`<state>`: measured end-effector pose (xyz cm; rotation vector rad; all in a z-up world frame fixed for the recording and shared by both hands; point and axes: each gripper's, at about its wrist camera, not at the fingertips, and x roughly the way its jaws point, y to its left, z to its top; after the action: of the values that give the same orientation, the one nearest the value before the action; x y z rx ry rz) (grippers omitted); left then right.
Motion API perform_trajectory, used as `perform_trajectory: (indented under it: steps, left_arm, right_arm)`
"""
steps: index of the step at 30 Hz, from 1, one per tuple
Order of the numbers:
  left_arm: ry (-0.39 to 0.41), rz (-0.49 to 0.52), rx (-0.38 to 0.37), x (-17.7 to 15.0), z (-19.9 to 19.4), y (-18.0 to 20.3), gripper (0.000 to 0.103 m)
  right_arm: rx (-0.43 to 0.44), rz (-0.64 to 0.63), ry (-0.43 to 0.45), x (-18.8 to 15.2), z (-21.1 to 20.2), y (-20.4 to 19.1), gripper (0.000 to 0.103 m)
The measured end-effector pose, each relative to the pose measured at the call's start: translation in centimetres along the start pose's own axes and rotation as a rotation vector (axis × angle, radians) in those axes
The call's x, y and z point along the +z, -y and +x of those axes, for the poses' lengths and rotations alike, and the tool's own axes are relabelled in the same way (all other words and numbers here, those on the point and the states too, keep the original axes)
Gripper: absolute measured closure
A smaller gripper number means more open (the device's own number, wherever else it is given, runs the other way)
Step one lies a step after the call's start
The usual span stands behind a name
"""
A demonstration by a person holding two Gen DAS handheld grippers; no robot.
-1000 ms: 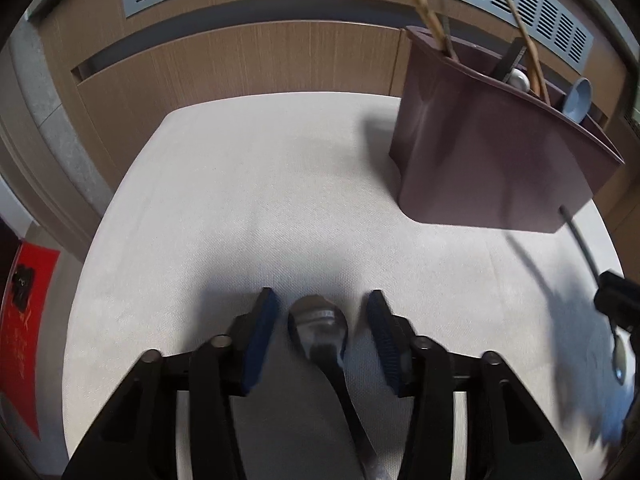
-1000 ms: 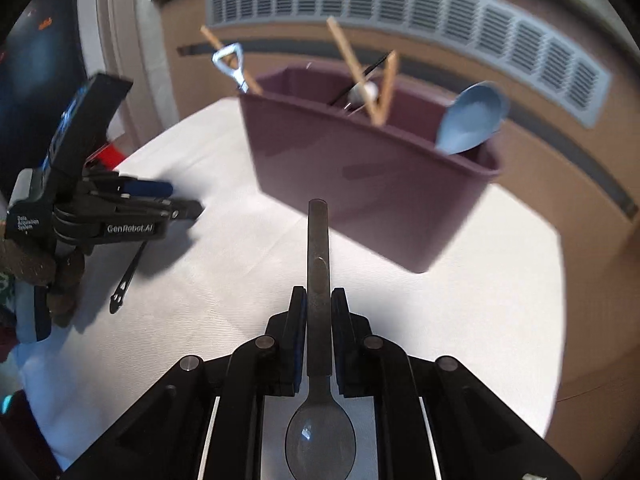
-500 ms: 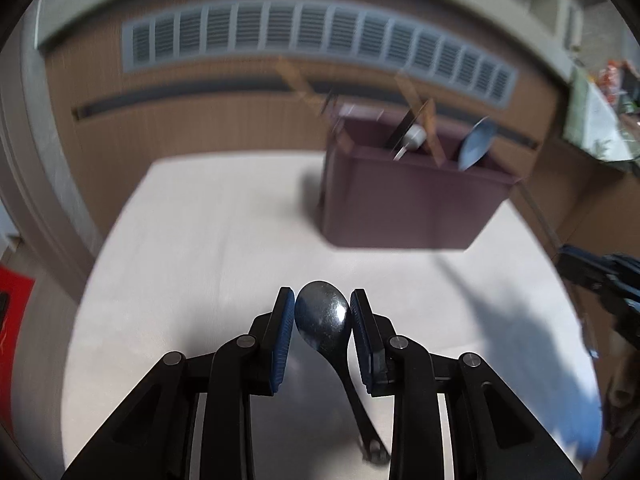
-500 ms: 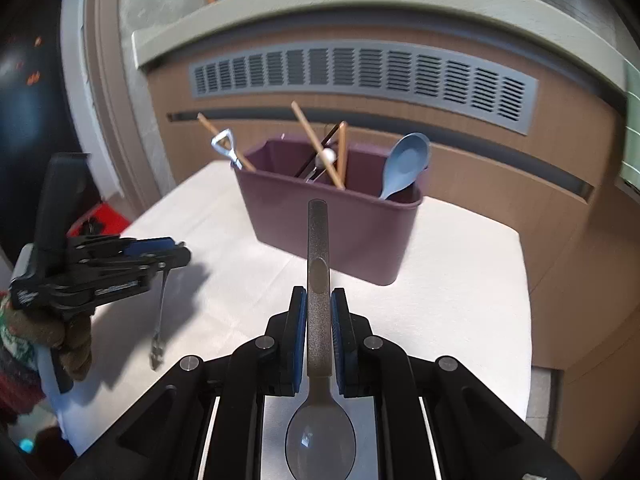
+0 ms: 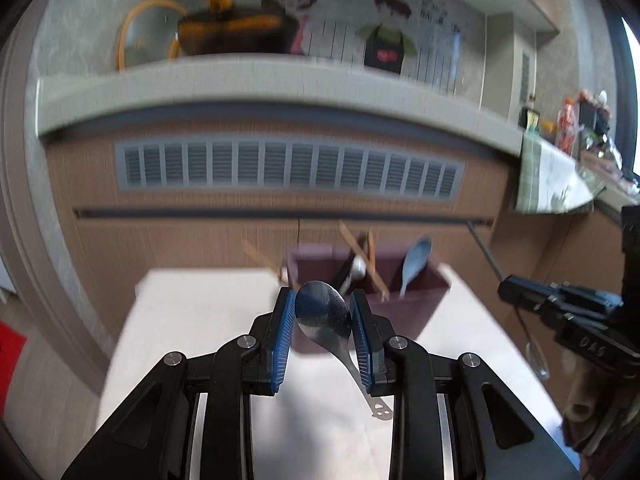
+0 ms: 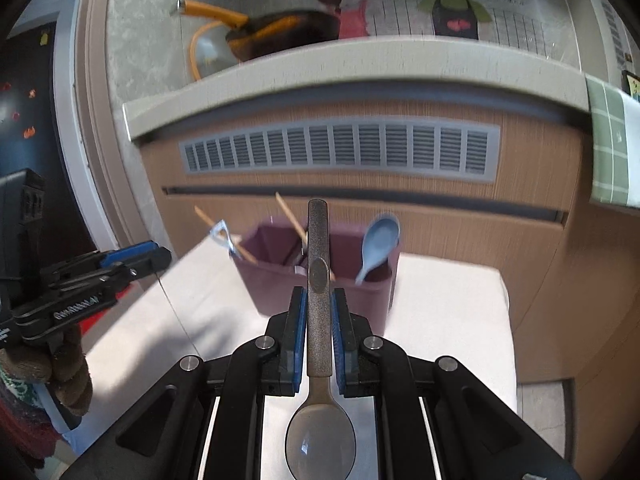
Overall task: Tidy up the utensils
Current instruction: 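Raise both spoons above the caddy and lower them in, handles down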
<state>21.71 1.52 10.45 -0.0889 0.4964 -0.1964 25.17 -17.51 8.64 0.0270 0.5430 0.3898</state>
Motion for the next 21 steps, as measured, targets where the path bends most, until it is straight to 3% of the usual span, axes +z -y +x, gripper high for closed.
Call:
perform_trajectory:
  steps: [3,7,11,21]
  left_arm:
    - [0.066,0.031,-0.001,2.9,-1.1,0.3,0.074]
    - [0.141,0.095,0.015,7.4,-1.3,1.2,0.074]
    - [0.154,0.145,0.032,9.8,0.3,1.7,0.074]
    - [0.056,0.141,0.005,9.2,7.5,1.0,0.074]
  right_arm:
    - [-0.012,0.006,0.057,2.0,-0.6,0.1,0.092]
    - [-0.003,0.049,0.224,6.3,-2.2,0.7,0.092]
    - [-0.003,0.095,0.354,8.9,-2.3,1.7,0.092]
    - [-0.036,0.15,0.309,9.1,5.8,2.7,0.092]
